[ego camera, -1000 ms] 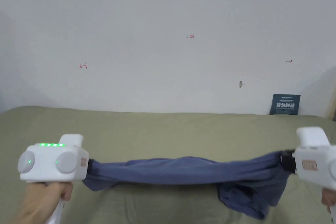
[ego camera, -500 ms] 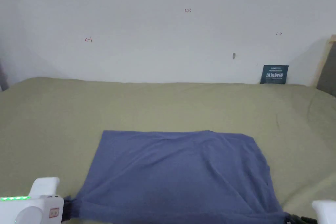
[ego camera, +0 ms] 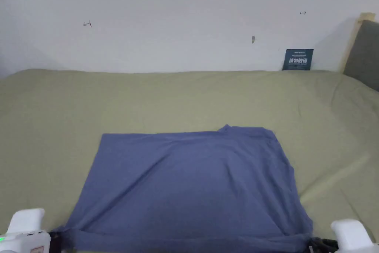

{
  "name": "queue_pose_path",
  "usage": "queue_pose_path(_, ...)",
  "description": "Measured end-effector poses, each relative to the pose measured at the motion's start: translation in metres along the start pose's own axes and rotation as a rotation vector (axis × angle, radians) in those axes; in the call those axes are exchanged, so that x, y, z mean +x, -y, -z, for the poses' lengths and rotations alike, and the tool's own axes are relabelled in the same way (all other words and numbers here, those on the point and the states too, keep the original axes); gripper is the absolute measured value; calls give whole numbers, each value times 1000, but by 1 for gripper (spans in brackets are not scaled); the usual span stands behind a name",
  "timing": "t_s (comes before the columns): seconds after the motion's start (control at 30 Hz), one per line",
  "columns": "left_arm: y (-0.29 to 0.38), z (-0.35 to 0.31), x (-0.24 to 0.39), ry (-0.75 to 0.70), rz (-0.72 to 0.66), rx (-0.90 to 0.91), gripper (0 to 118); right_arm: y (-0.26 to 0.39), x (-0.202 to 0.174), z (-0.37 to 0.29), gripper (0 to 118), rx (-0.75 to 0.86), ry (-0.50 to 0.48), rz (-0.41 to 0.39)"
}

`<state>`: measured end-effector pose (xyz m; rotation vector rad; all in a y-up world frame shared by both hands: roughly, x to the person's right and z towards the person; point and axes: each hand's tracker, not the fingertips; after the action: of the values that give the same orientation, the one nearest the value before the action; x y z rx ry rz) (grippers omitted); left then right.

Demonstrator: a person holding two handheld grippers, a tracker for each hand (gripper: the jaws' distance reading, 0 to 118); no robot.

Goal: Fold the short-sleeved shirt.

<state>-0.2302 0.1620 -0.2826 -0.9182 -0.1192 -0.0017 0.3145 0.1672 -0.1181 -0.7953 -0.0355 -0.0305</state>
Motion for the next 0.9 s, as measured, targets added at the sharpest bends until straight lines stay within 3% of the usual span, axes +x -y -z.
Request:
queue_pose_path(0.03, 1, 0, 1, 4, -7, 1, 18, -1, 1, 2, 8, -4, 3, 2)
queue_pose_path(0.07, 1, 1, 2, 4, -15, -4, 40, -2, 2, 5, 18, -6, 8, 4)
queue_pose_path(0.1, 1, 3, 0, 3, -22, -7, 79, -3, 3, 7, 44, 2, 20, 12)
queue_pose_path(0.13, 1, 4, -1, 10, -25, -19, 102, -6, 4, 9, 72, 0, 27, 19)
queue_pose_path(0.17, 3, 4, 0, 5, -30, -16, 115, -8, 7, 11, 101, -8, 23, 36)
queue_pose_path(0.2, 4, 2, 1, -14, -25, 3, 117, -10, 8, 14, 118, -13, 33, 52)
queue_pose_path(0.23, 4, -2, 2, -26, -17, 22, 117, -11, 8, 15, 115, -11, 51, 63)
queue_pose_path(0.27, 3, -6, 3, -29, -15, 24, 117, -11, 11, 9, 114, 106, 65, 93)
queue_pose_path(0.33, 4, -11, 3, -29, -21, 34, 117, -13, 15, 10, 114, 36, 74, 102)
queue_pose_path(0.5, 8, -30, 5, -7, -66, 68, 116, -15, 22, -2, 114, 57, 76, 146)
queue_pose_path(0.57, 9, -35, 5, -6, -68, 87, 108, -14, 22, -8, 112, 62, 87, 150)
queue_pose_path(0.6, 10, -39, 5, -10, -64, 97, 86, -12, 22, -14, 101, 77, 88, 159)
queue_pose_path(0.63, 10, -42, 6, -13, -59, 107, 58, -11, 24, -17, 77, 80, 78, 168)
queue_pose_path(0.67, 10, -43, 6, -20, -51, 106, 21, -10, 23, -20, 38, 83, 80, 181)
queue_pose_path(0.7, 12, -40, 5, -21, -46, 107, 0, -7, 22, -19, 2, 91, 97, 181)
queue_pose_path(0.9, 17, -32, -3, -38, -64, 79, 0, 1, 17, -21, 2, 76, 86, 172)
